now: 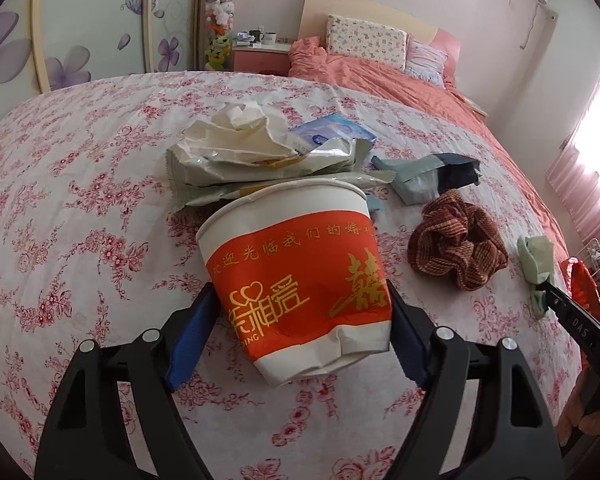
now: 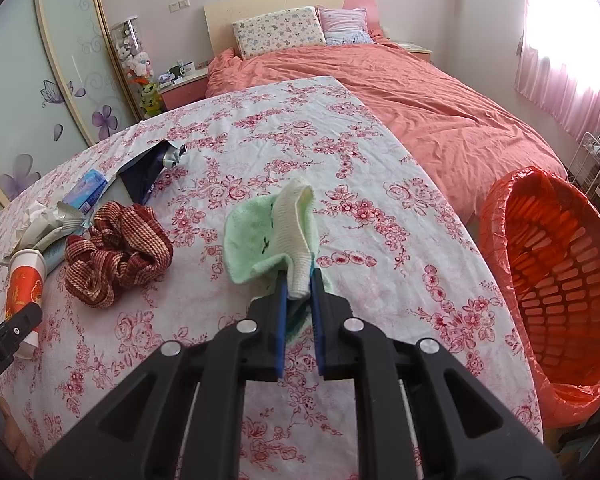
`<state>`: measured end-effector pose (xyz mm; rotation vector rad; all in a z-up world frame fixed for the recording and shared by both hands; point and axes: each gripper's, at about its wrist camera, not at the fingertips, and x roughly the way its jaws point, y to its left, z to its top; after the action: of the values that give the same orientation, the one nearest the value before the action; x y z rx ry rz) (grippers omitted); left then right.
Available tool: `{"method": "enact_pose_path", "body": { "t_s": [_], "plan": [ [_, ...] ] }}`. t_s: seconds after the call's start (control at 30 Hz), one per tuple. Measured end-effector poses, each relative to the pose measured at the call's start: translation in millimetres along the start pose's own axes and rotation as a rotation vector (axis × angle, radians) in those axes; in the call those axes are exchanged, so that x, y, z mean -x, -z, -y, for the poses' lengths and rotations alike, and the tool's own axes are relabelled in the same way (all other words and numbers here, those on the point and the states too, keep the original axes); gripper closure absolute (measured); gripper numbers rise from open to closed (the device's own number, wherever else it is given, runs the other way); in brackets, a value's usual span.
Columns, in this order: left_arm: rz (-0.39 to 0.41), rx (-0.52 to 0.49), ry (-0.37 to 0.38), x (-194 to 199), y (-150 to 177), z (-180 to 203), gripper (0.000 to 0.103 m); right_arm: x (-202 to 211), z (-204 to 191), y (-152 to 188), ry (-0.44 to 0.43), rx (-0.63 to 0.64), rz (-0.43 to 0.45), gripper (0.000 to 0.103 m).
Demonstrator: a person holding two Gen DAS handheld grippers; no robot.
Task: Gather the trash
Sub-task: 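Grasp the orange-red paper cup with the left tool while the right tool holds the sock, then carry paper cup and green sock to the orange basket and open both tools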
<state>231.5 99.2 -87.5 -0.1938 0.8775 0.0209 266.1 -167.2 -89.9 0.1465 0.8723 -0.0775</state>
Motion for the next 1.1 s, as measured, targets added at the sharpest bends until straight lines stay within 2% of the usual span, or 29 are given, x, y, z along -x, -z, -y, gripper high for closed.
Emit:
{"method": "enact_pose_path", "body": {
  "t_s": [0.2, 0.27, 0.5, 0.8, 1.1],
  "plan": [
    [0.003, -0.012, 0.0, 1.1, 1.5, 1.1, 0.025, -0.2, 0.5, -0.1, -0.009, -0.001, 0.002, 0.088],
    [0.006, -0.018, 0.01, 4.3, 2.4, 1.2, 0.025, 0.6, 1.4, 0.2, -0.02, -0.003, 0.006, 0.092],
    [0.044, -0.058, 0.014, 21.6, 4.1, 5.8, 0.025, 16.7, 3.3, 0.6, -0.069, -0.005, 0.043, 0.093],
    [0.086, -0.085, 0.035, 45.9, 0.8, 17.7, 0.025, 60.1, 5.1, -0.4, -0.113, -0.011, 0.117, 0.093],
    [0.132, -0.136, 0.096, 71.4, -0.3, 51.9, 0.025, 113.1, 25.8, -2.1, -0.113, -0.041, 0.216, 0.093]
  ]
}}
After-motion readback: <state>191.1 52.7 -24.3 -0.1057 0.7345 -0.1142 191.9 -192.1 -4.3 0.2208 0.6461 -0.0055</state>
